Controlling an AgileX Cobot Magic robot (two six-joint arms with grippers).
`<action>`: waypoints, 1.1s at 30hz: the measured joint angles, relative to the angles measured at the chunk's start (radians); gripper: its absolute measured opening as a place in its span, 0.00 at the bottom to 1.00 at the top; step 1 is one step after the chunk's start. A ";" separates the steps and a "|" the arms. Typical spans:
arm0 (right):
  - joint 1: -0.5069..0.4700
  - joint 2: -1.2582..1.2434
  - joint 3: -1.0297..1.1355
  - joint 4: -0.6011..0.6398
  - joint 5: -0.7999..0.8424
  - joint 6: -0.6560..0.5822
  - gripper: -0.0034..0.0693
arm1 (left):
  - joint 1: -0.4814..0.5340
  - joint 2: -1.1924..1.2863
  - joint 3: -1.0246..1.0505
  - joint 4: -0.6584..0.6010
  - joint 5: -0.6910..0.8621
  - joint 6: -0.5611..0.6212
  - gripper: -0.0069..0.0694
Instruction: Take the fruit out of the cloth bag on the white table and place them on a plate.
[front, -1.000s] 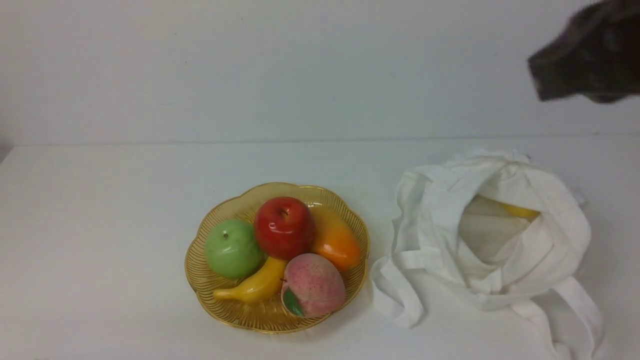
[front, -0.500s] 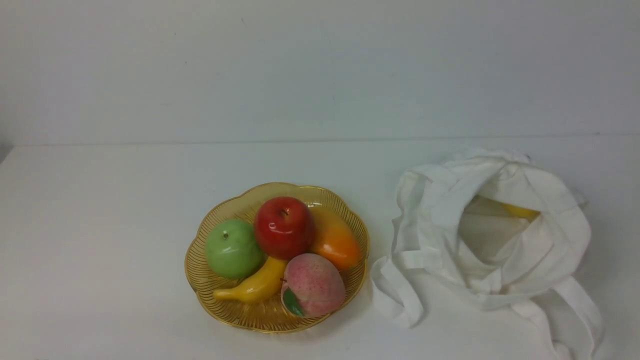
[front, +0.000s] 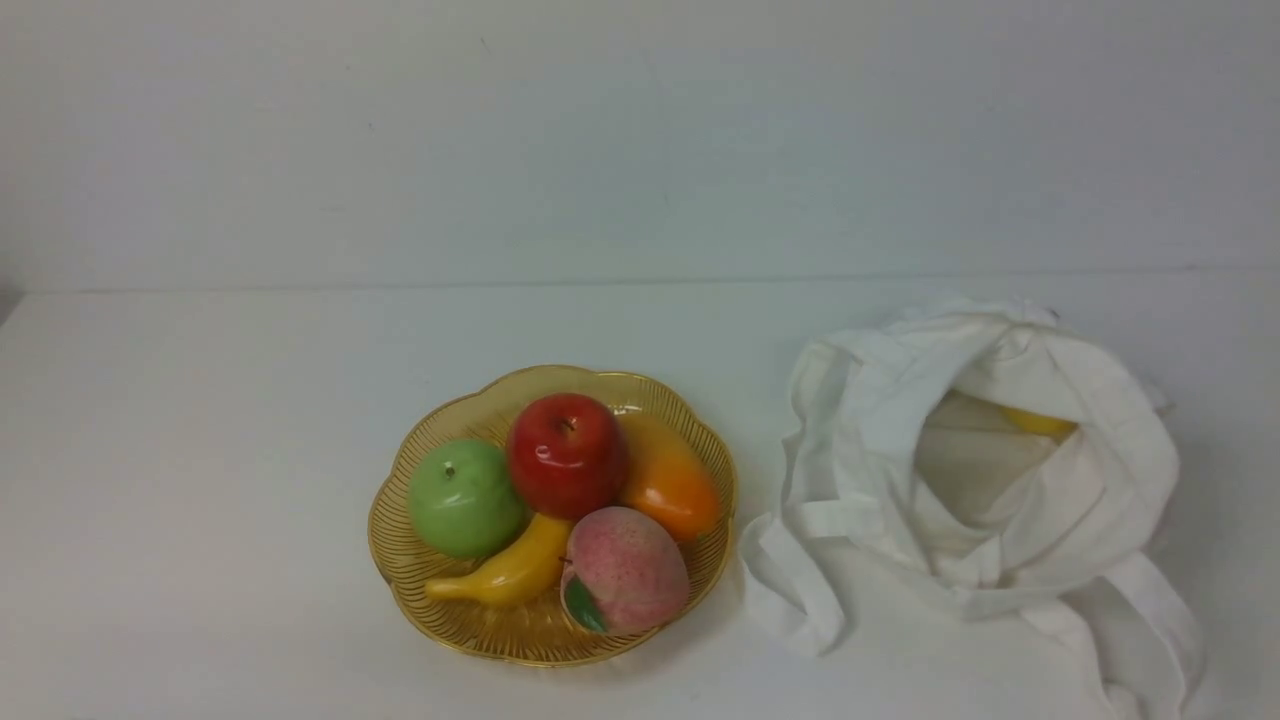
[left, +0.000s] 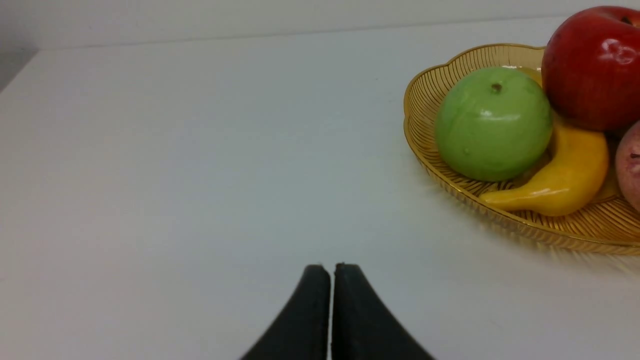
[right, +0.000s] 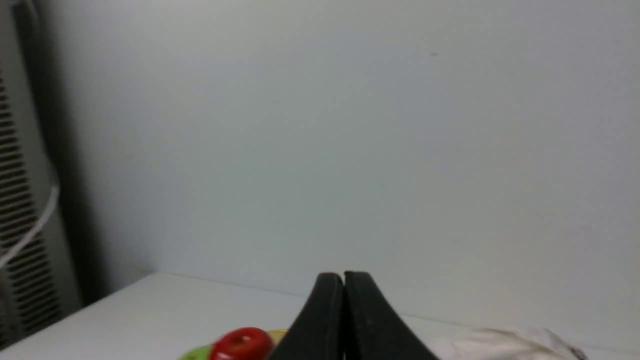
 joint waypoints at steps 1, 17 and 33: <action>-0.010 -0.002 0.013 0.000 -0.002 0.000 0.03 | 0.000 0.000 0.000 0.000 0.000 0.000 0.08; -0.447 -0.101 0.376 -0.075 0.054 -0.012 0.03 | 0.000 0.000 0.000 0.000 0.000 0.000 0.08; -0.447 -0.101 0.376 -0.074 0.056 -0.004 0.03 | 0.000 0.000 0.000 0.000 0.000 0.000 0.08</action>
